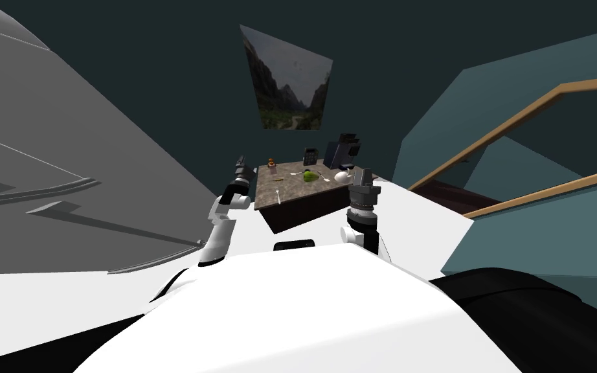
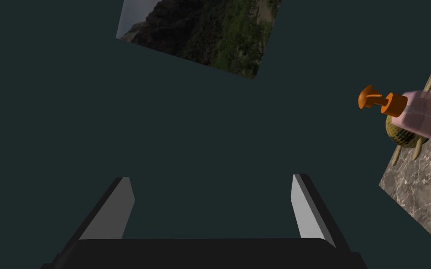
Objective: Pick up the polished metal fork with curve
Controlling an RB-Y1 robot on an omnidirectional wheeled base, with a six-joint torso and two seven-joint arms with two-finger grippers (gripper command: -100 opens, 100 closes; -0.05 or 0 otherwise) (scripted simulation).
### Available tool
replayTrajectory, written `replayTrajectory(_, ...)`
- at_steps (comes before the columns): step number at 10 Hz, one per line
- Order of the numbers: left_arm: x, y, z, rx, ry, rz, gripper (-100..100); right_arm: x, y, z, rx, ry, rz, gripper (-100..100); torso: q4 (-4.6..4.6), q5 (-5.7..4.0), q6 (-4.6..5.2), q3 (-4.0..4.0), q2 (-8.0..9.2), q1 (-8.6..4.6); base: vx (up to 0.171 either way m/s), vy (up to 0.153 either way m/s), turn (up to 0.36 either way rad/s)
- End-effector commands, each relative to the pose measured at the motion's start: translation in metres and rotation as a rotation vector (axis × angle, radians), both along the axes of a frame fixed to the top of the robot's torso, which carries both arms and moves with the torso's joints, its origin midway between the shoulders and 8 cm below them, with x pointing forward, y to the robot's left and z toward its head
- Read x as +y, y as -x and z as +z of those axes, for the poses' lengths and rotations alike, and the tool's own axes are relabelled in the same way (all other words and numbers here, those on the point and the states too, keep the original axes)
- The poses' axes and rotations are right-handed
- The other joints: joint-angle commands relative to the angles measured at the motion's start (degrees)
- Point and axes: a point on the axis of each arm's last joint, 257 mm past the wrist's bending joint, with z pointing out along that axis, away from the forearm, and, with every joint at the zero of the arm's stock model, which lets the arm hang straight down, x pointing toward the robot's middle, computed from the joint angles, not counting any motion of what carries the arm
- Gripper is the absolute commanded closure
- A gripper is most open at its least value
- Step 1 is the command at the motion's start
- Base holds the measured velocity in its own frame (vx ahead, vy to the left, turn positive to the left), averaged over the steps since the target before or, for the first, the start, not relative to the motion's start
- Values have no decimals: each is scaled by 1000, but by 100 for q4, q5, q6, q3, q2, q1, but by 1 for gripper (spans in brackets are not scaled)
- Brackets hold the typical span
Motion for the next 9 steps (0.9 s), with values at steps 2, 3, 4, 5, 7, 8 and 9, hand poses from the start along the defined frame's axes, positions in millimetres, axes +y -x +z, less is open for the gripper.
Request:
replayTrajectory(2,14,-25,-6,65,54,4,-100,0,0,0,0,0,0,0,0,0,0,-1,-1,1,29,-108,34)
replayTrajectory(3,13,-31,-5,72,56,4,-100,0,0,0,0,0,0,0,-1,-1,0,-3,-6,-6,27,-96,25)
replayTrajectory(4,23,-41,-7,106,91,8,-100,0,0,0,0,0,0,0,-1,-1,0,-3,-4,1,19,-110,36)
replayTrajectory(5,23,-49,-9,120,95,11,-100,0,0,0,0,0,0,0,-1,-1,-1,-2,-3,-2,28,-88,34)
replayTrajectory(7,33,-64,-11,164,137,19,-100,0,0,0,0,0,0,0,-1,-1,-1,-4,-7,-1,35,-97,34)
replayTrajectory(8,34,-65,-14,171,138,21,-100,0,0,0,0,0,0,0,-2,0,-1,-4,-6,4,16,-40,5)
replayTrajectory(9,44,-76,-13,209,180,29,-100,0,0,0,0,0,0,0,-1,4,-1,-1,-1,21,19,-80,42)
